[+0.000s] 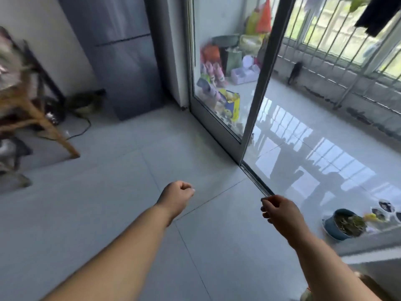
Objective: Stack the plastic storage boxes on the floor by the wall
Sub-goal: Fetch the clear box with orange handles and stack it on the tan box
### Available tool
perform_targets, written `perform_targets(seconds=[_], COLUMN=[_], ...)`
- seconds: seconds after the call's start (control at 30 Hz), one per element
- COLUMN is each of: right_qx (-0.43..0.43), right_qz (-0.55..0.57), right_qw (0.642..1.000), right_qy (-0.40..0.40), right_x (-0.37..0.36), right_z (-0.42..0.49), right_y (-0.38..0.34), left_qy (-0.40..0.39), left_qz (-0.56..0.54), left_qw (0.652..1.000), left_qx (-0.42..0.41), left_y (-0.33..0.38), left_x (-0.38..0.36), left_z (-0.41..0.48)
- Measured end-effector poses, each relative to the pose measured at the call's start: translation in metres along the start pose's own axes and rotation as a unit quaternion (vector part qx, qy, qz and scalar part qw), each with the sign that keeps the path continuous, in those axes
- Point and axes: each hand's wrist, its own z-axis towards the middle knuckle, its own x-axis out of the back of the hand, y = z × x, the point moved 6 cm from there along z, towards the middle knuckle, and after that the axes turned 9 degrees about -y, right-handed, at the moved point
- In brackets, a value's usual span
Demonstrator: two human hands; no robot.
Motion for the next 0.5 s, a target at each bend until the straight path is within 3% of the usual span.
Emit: perform_targets(seconds=[0.3, 0.5], right_qx=[0.099, 0.154], right_qz=[-0.043, -0.097], right_qw=[0.987, 0.959], right_qy=[-0.118, -0.217], right_x=[-0.202, -0.329], right_z=[0.034, 0.045], right_y=[-0.182, -0.279], left_qy=[0.171, 0.274], left_qz=[-0.019, -0.059], left_qw=[0.985, 0.958], left_qx=[0.032, 0.067], left_y=[-0.094, -0.156], left_x=[0.237, 0.349], left_z=[-0.035, -0.069])
